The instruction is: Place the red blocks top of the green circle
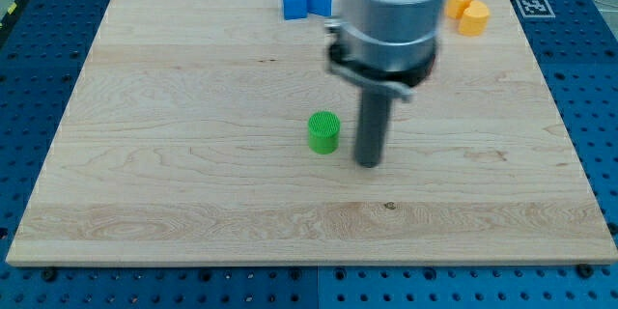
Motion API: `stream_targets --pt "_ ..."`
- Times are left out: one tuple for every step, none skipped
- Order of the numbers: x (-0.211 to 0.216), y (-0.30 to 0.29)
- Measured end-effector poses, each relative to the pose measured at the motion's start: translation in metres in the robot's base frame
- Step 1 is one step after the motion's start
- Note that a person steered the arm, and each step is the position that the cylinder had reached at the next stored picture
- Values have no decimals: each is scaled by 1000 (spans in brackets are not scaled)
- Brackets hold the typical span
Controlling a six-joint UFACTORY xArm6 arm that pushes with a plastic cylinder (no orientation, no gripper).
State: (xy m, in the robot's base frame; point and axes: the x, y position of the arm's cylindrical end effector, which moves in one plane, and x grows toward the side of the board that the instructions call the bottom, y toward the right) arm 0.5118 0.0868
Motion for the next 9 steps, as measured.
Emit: stream_targets --pt "0 12" --pt "-24 81" --pt "-71 165" --pt "-134 206" --pt "-160 187" --pt "-160 128" --pt "-159 59" --pt "-141 -1" --pt "-111 -55"
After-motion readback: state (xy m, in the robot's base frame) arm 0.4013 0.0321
